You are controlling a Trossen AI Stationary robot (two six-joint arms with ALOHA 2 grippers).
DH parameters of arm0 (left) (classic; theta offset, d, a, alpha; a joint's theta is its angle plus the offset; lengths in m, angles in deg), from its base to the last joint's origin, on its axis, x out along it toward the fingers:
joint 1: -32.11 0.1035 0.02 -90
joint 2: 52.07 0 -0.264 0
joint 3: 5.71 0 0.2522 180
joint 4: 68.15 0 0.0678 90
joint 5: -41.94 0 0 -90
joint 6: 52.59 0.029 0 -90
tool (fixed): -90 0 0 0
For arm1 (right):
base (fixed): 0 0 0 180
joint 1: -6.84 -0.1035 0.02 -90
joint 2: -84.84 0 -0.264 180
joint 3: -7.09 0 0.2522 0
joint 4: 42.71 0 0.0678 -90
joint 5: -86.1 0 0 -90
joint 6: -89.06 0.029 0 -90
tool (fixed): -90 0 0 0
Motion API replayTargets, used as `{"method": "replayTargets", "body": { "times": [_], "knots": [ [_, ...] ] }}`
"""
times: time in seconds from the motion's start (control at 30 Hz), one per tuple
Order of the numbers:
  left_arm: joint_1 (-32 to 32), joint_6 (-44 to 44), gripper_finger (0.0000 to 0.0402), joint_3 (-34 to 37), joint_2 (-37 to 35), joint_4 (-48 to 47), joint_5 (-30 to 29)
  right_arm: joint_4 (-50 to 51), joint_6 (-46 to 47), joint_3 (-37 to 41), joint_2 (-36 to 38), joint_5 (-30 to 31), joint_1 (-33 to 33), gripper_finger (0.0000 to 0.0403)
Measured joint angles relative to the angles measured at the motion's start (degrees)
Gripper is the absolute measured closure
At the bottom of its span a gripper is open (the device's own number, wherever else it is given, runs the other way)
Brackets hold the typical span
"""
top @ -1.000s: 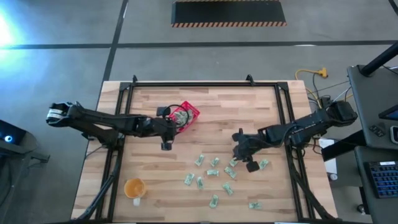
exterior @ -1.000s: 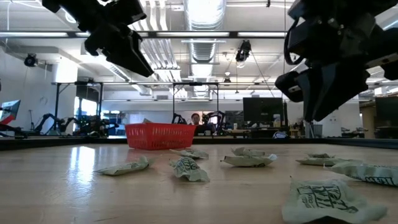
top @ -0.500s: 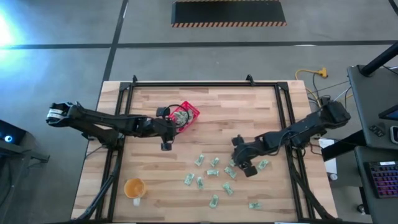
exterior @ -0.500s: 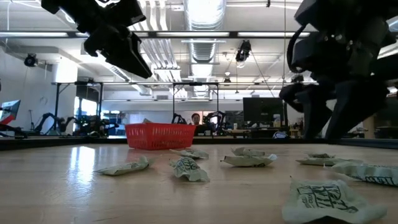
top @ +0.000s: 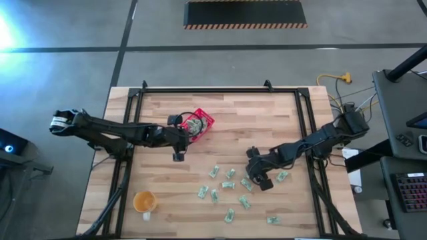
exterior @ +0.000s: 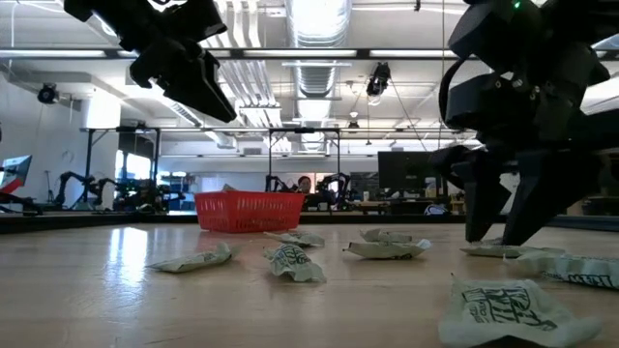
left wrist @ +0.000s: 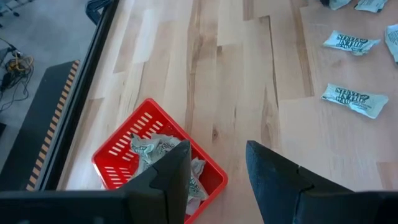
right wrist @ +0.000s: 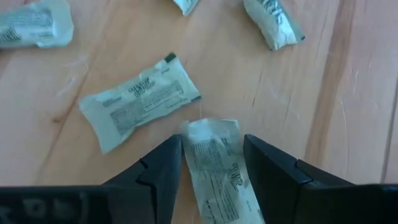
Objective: Pick and place Stevia / Truvia into bins
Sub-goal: Put the white stevia packet into the red bin
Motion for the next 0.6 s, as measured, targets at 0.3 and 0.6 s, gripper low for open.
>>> {"method": "replayTargets", "body": {
  "times": [0.3, 0.6],
  "knots": [
    [0.0, -1.2, 0.0264, 0.0, 0.0, 0.0, 0.1, -0.6, -0.6, -0.2, -1.2, -0.2, 0.0, 0.0249],
    [0.0, -1.2, 0.0264, 0.0, 0.0, -0.1, 0.1, -0.8, -6.1, -1.1, -0.8, 0.4, 0.1, 0.0334]
  ]
}}
